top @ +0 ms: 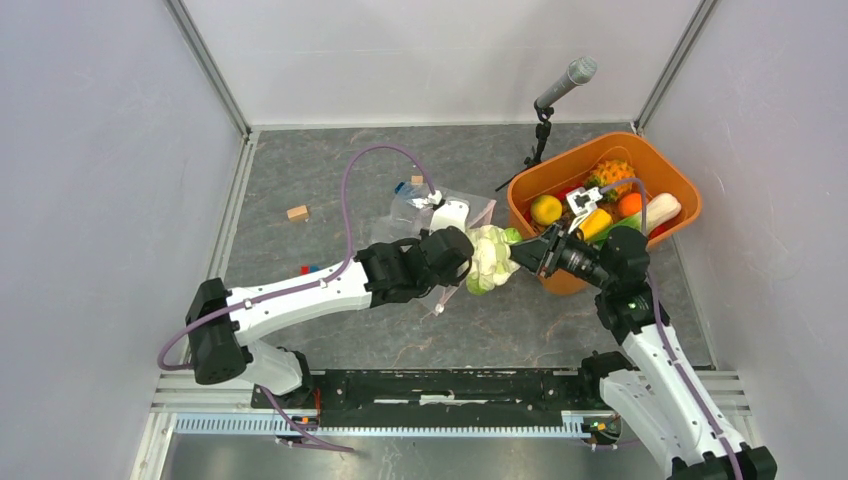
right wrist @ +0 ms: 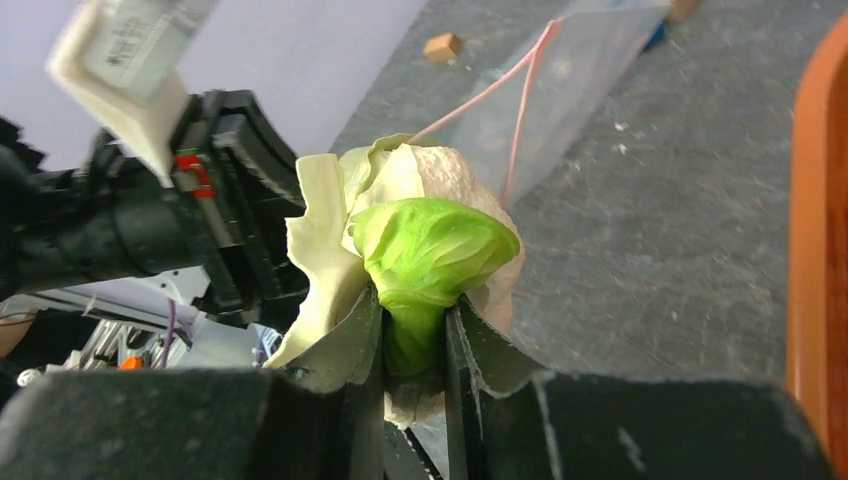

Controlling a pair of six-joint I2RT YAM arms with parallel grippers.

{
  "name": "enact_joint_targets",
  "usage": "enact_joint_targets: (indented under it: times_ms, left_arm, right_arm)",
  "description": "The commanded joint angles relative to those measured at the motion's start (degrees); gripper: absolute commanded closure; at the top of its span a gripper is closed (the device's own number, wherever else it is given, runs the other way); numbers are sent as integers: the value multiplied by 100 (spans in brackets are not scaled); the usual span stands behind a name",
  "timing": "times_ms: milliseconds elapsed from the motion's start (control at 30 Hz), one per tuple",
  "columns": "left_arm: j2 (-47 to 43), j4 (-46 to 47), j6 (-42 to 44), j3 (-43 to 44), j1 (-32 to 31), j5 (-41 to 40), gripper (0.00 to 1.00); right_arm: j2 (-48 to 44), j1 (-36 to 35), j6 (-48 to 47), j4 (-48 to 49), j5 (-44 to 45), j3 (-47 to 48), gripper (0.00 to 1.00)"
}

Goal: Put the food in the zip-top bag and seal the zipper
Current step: Place the fake vegetable in the zipper food storage bag.

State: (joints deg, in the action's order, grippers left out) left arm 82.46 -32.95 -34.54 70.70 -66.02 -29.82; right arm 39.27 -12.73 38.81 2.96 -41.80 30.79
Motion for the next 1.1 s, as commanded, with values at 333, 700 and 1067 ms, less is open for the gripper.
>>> enact_joint_targets:
  times_ms: [333, 700, 1067]
  left_arm:
    - [-162, 98, -275, 81, -8, -192, 98]
    - [-183, 75, -349, -21, -5, -402, 98]
    - [-328, -97, -559, -317, 1, -601, 98]
  right_arm:
    - [504, -283, -1012, -783, 1387, -22, 85]
    - [429, -394, -967, -9, 439, -214, 86]
    - [-165, -387, -1065, -662, 1261, 257, 87]
